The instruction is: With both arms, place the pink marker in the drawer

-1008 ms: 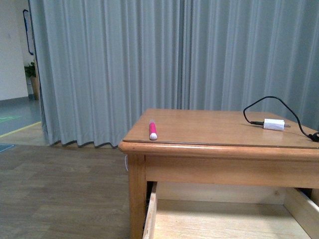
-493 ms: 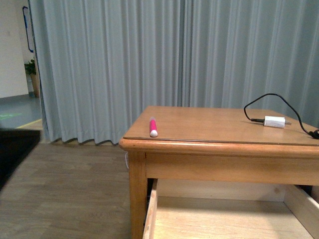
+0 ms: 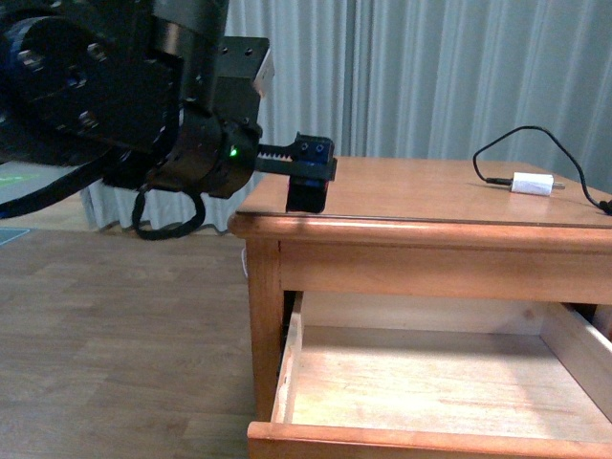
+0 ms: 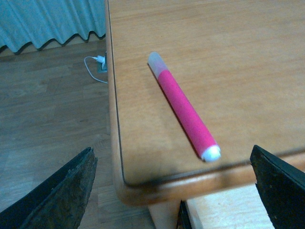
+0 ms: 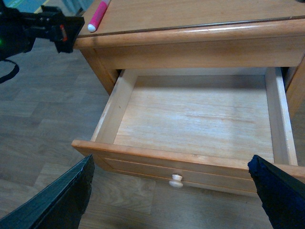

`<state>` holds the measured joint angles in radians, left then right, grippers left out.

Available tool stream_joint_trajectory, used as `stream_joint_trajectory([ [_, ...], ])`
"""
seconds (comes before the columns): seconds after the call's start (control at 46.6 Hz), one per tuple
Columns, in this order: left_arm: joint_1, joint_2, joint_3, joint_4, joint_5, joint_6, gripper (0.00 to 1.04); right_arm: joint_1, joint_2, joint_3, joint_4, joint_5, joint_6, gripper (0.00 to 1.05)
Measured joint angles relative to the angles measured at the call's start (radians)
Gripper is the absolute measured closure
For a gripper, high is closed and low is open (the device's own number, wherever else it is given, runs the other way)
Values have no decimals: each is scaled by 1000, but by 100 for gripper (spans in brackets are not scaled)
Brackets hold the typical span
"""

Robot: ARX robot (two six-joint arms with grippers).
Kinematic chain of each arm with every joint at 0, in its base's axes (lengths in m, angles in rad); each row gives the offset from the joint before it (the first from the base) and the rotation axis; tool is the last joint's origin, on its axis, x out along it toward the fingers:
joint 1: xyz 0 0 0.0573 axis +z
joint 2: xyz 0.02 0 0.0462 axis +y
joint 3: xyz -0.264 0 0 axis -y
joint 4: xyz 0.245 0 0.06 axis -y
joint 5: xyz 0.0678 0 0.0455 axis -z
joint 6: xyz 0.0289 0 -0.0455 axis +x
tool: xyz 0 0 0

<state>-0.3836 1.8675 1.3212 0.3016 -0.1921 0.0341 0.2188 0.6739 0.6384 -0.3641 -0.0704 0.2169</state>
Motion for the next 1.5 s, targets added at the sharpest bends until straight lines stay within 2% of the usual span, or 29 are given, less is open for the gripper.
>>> stream_joint_trajectory([
  [0.45, -23, 249, 386, -218, -34, -54, 6, 0, 0, 0, 0, 0, 0, 8],
  [0.772, -32, 303, 469, -316, -75, -43, 6, 0, 0, 0, 0, 0, 0, 8],
  [1.072, -35, 304, 469, -318, -95, -12, 48, 0, 0, 0, 0, 0, 0, 8],
  [1.136, -35, 304, 467, -318, -95, -13, 60, 0, 0, 0, 0, 0, 0, 8],
  [1.308, -31, 299, 440, -291, -87, -13, 85, 0, 0, 0, 0, 0, 0, 8],
  [1.415, -27, 272, 390, -237, -54, 5, 90, 0, 0, 0, 0, 0, 0, 8],
  [1.501, -28, 221, 277, -108, 34, 82, 90, 0, 0, 0, 0, 0, 0, 8],
])
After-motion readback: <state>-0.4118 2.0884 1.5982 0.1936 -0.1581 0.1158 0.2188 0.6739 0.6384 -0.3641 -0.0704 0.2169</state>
